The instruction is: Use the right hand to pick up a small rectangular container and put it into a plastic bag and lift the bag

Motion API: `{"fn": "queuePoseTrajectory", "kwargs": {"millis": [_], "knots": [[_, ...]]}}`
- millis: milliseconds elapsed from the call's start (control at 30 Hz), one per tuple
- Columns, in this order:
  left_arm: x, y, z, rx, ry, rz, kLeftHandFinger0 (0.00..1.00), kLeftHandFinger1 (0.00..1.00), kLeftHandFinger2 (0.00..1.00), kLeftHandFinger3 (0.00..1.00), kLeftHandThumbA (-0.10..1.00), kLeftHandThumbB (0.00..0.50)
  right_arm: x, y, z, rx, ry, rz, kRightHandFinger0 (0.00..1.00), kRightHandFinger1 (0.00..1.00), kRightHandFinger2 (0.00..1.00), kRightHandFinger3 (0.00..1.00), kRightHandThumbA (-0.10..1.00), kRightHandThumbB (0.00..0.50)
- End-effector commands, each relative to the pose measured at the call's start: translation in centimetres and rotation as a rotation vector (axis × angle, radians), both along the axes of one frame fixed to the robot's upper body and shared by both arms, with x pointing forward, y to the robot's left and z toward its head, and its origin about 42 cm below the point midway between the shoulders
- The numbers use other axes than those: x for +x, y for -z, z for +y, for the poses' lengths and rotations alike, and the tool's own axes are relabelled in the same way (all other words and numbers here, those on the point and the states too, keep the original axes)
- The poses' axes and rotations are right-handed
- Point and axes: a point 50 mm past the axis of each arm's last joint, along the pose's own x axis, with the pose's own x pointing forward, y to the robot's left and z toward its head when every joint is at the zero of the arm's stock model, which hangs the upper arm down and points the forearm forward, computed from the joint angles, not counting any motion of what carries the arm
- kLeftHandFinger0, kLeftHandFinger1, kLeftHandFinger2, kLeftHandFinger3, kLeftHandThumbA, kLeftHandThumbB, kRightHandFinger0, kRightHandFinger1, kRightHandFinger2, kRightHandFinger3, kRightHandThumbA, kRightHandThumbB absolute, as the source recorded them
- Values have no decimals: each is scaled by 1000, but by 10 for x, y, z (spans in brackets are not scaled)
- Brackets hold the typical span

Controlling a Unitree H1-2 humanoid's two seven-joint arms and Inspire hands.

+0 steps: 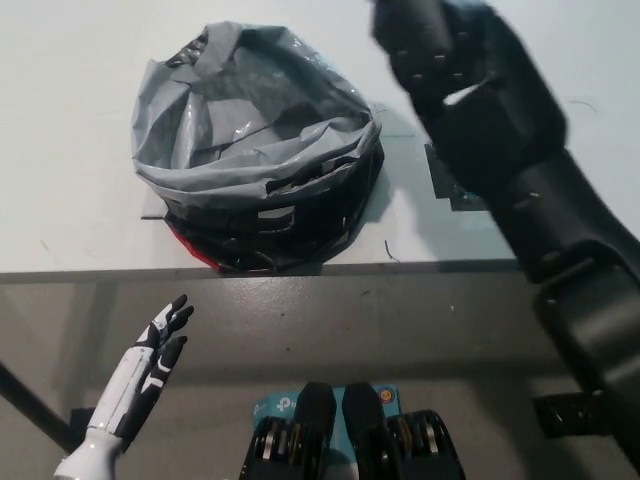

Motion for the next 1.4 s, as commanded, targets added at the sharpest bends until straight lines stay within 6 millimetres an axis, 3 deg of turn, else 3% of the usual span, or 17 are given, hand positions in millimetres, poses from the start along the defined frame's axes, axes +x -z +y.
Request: {"fn": "queuePoseTrajectory", "kwargs": {"millis": [0, 67, 100, 133, 200, 267, 333, 367, 467, 567, 767, 800, 967, 1133, 1267, 1367], "knots": [[2, -10, 3, 17, 24, -46, 943, 1000, 1000, 1000, 1000, 132, -5, -31, 47, -46, -16, -93, 0, 170, 662, 756, -100, 196], [2, -10, 2, 17, 25, -45, 942, 1000, 1000, 1000, 1000, 136, -2, -25, 55, -64, -15, -87, 0, 167, 636, 692, -100, 220], [2, -11, 2, 18, 26, -45, 942, 1000, 1000, 1000, 1000, 137, 0, -19, 59, -75, -12, -85, 172, 247, 650, 676, -100, 211], [2, -11, 2, 20, 27, -46, 941, 1000, 1000, 1000, 1000, 138, 2, -14, 63, -87, -8, -83, 207, 238, 638, 660, -100, 207], [3, -13, 2, 17, 31, -49, 949, 1000, 1000, 1000, 1000, 150, 6, 1, 68, -79, -6, -34, 3, 47, 609, 659, -100, 179], [4, -14, 1, 13, 34, -47, 956, 1000, 1000, 1000, 1000, 159, 8, 10, 70, -71, -4, -9, 0, 40, 601, 671, -100, 221], [5, -15, 1, 12, 37, -46, 957, 1000, 1000, 1000, 1000, 159, 9, 15, 71, -68, -4, 1, 0, 37, 607, 691, -100, 191], [6, -16, 1, 17, 42, -48, 951, 1000, 1000, 1000, 1000, 161, 11, 27, 72, -75, 1, 32, 0, 107, 668, 780, -100, 141], [7, -18, 1, 19, 45, -42, 949, 1000, 1000, 1000, 1000, 166, 13, 42, 70, -69, 7, 74, 0, 146, 700, 783, -100, 151], [9, -19, 2, 18, 48, -40, 948, 1000, 1000, 1000, 1000, 185, 15, 53, 68, -56, 15, 96, 0, 274, 781, 826, -100, 166], [9, -20, 0, 19, 49, -35, 962, 1000, 1000, 1000, 1000, 179, 17, 73, 66, 11, -6, 219, 0, 341, 765, 858, -100, 140], [10, -21, 0, 21, 49, -34, 964, 1000, 1000, 1000, 1000, 181, 16, 76, 68, 30, -20, 249, 1, 368, 801, 883, -100, 142], [12, -21, -2, 27, 55, -30, 963, 1000, 1000, 1000, 1000, 182, 10, 78, 76, 36, -23, 265, 0, 356, 834, 937, -100, 137], [15, -20, -4, 22, 70, -24, 968, 1000, 1000, 1000, 1000, 188, 4, 71, 81, 70, -72, 263, 0, 391, 853, 909, -100, 164], [16, -18, -3, 34, 72, -22, 974, 1000, 1000, 1000, 1000, 195, -1, 54, 87, 92, -91, 266, 0, 367, 805, 899, -100, 150], [17, -17, -4, 52, 77, -25, 971, 1000, 1000, 1000, 1000, 181, -4, 43, 91, 122, -117, 254, 0, 296, 717, 843, -100, 160]]}}
